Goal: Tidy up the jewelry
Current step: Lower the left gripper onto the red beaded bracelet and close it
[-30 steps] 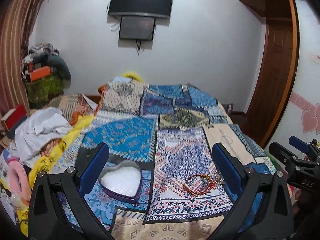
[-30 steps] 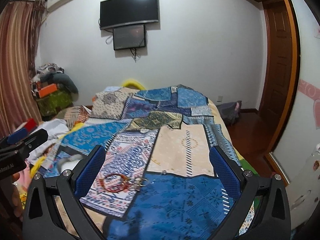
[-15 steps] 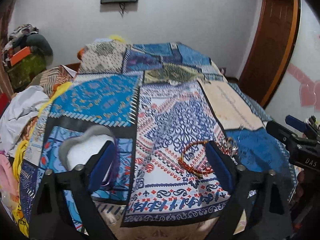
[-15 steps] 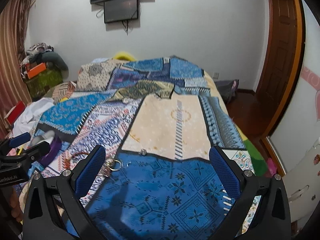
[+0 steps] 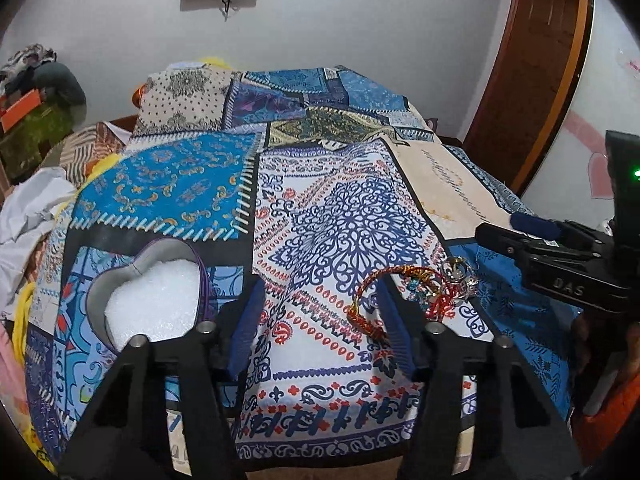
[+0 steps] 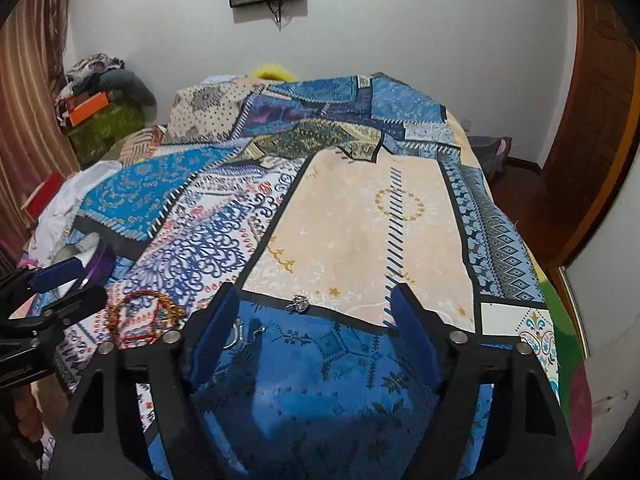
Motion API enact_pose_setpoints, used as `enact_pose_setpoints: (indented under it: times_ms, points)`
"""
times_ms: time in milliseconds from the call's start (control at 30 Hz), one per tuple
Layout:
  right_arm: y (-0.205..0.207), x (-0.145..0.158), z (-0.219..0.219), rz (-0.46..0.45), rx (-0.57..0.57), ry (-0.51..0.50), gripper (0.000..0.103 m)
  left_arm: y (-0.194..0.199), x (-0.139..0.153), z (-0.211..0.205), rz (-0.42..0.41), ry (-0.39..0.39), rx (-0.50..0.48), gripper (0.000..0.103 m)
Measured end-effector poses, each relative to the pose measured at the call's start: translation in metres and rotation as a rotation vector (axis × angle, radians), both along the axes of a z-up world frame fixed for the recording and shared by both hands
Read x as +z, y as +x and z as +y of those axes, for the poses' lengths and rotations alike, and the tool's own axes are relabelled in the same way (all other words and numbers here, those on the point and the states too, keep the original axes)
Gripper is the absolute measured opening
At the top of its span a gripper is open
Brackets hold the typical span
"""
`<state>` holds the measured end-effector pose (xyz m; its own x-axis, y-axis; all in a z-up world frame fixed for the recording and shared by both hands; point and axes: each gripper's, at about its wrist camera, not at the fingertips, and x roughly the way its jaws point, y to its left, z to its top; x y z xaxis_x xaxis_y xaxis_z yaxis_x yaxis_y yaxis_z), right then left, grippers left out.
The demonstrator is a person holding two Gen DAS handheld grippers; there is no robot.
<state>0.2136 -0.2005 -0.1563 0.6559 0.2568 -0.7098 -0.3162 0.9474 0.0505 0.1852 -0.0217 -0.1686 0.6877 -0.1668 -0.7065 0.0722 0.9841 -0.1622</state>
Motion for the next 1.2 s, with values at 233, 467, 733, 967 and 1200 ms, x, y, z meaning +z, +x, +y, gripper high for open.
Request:
enact_pose_setpoints:
  times_ms: [233,467,733,967,1200]
  points:
    - [0.009,-0.013,-0.003,0.077,0.010,0.022,0.038,0.001,-0.007,0.001,0.030,-0.042,-0.023,0.035]
    - [0.010,-0.014,-0.002,0.073,0.016,0.039,0.025,-0.005,-0.009,-0.002,0.055,-0.074,-0.040,0.031]
    - [0.008,-0.010,-0.004,0.057,0.010,0.048,0.012,-0.008,-0.006,0.000,0.088,-0.126,-0.035,0.031]
    - [0.000,0.001,-0.008,0.030,0.002,0.074,0.012,-0.010,-0.006,-0.003,0.106,-0.124,-0.026,0.031]
    - [-0.012,0.014,-0.012,-0.004,0.008,0.080,0.012,-0.002,-0.013,-0.005,0.116,-0.110,-0.009,0.029]
